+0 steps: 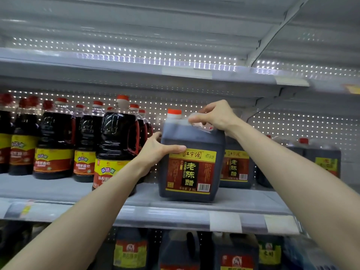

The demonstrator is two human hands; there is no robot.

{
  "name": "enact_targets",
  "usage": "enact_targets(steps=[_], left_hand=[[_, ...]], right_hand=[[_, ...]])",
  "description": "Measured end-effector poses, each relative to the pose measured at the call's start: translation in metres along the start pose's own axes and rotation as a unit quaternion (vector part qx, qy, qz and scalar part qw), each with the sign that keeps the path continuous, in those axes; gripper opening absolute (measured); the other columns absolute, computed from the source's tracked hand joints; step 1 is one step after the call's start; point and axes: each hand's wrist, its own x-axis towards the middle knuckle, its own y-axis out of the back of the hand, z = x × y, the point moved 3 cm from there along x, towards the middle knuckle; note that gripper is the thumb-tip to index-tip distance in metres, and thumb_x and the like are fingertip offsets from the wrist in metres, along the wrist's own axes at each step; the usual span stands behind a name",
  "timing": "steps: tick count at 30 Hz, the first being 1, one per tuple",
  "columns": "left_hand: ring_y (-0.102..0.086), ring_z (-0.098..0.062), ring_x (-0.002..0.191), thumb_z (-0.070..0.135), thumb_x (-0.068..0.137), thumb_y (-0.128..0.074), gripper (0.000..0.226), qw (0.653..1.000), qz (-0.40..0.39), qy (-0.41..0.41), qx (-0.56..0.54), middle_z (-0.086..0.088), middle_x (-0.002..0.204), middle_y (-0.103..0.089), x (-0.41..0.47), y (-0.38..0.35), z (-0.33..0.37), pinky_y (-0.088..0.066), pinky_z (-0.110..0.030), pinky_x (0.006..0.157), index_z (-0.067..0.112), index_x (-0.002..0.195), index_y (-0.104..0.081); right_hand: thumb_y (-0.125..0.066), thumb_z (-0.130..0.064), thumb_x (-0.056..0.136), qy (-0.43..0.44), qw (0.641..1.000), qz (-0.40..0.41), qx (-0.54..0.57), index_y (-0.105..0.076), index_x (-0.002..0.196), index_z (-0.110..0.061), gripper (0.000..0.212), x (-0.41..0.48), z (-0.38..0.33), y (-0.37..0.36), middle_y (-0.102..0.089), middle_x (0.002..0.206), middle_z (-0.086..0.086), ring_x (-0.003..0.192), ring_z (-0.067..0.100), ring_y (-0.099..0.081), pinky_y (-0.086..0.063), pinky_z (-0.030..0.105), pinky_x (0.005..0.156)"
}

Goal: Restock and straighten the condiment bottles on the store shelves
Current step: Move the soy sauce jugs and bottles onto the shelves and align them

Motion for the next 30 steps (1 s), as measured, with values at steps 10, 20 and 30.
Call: enact_targets(steps=[10, 20, 30], left_hand=[[-0.073, -0.022, 0.086, 0.033, 0.048, -0.091, 0.085, 0.999, -0.003, 0.045, -0.014, -0.006, 0.100, -0.074, 0.009, 0.001, -0.020, -0.058, -0.034, 0.072, 0.013, 0.123, -0.055], [-0.073, -0.023, 0.080, 0.041, 0.053, -0.084, 0.080, 0.997, 0.030, 0.064, -0.038, -0.007, 0.095, -0.075, 0.012, -0.003, -0.035, -0.059, -0.039, 0.073, 0.015, 0.122, -0.054], [-0.072, -0.008, 0.081, 0.039, 0.087, -0.063, 0.048, 1.000, 0.012, 0.020, -0.017, 0.003, 0.107, -0.069, -0.002, -0.008, -0.045, -0.057, -0.024, 0.062, 0.030, 0.131, -0.046]], right_hand=[[-0.089, -0.036, 0.064, -0.025, 0.999, -0.002, 0.022, -0.072, 0.091, -0.005, 0.045, 0.012, 0.021, -0.017, -0.067, 0.071, 0.001, 0.066, 0.007, -0.056, -0.040, 0.009, 0.049], [-0.078, -0.025, 0.079, -0.029, 0.997, 0.023, 0.075, -0.069, 0.098, -0.013, 0.024, 0.008, 0.043, -0.028, -0.067, 0.094, -0.005, 0.095, 0.014, -0.060, -0.045, 0.024, 0.074], [-0.068, -0.041, 0.086, -0.092, 0.985, 0.023, 0.146, -0.021, 0.151, -0.025, 0.082, -0.043, 0.070, -0.041, -0.045, 0.136, -0.006, 0.113, 0.016, -0.057, -0.052, 0.025, 0.080]])
